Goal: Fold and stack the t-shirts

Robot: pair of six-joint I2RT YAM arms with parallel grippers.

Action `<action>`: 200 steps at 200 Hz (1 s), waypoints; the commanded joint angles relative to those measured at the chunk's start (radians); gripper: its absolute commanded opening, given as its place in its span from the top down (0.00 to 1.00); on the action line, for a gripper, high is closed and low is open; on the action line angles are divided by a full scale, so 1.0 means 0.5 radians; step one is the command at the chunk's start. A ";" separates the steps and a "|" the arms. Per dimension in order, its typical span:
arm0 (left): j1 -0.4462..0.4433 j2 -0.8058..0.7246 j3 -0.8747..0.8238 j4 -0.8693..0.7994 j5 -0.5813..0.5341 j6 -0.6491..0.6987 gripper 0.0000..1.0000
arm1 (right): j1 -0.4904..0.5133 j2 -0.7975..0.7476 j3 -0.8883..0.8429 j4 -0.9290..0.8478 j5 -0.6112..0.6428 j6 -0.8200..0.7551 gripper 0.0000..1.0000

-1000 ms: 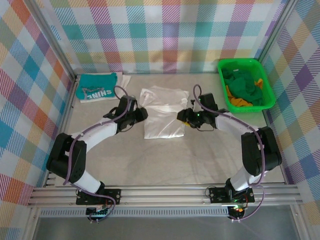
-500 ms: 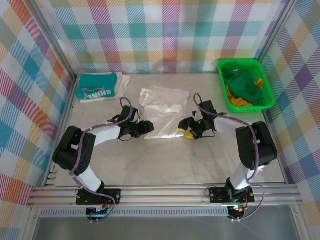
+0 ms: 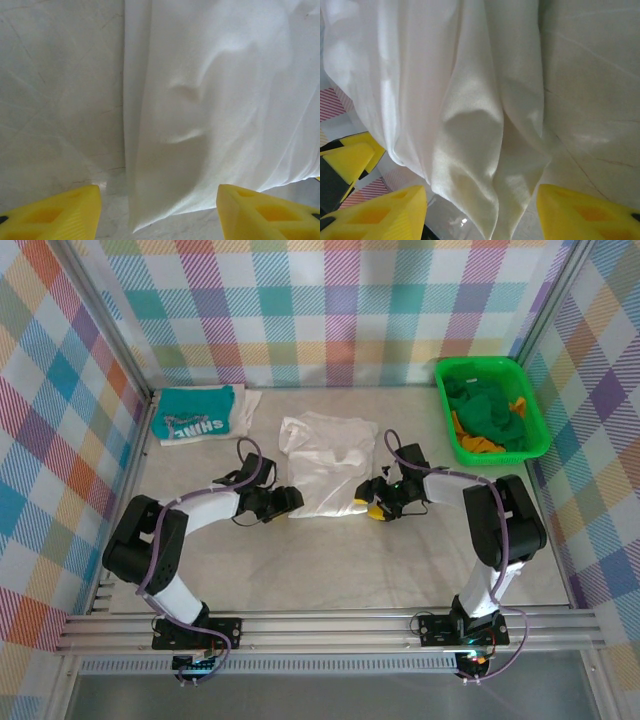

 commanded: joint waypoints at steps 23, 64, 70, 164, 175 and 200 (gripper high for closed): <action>-0.129 0.132 0.153 0.032 -0.015 0.000 0.39 | 0.065 0.061 0.044 0.147 -0.047 0.094 0.43; -0.132 0.163 0.151 0.050 -0.085 -0.034 0.56 | 0.086 0.110 0.074 0.209 -0.027 0.132 0.54; -0.132 0.164 0.157 0.046 -0.091 -0.030 0.59 | 0.087 0.107 0.071 0.211 -0.010 0.132 0.57; -0.129 -0.142 0.142 -0.200 -0.174 -0.063 1.00 | 0.087 -0.285 -0.166 0.129 0.097 0.091 1.00; -0.129 -0.155 0.082 -0.200 -0.170 -0.084 1.00 | 0.089 -0.326 -0.229 0.126 0.093 0.099 1.00; -0.157 -0.183 -0.107 -0.142 -0.065 -0.146 1.00 | 0.130 -0.385 -0.418 0.107 0.067 0.115 1.00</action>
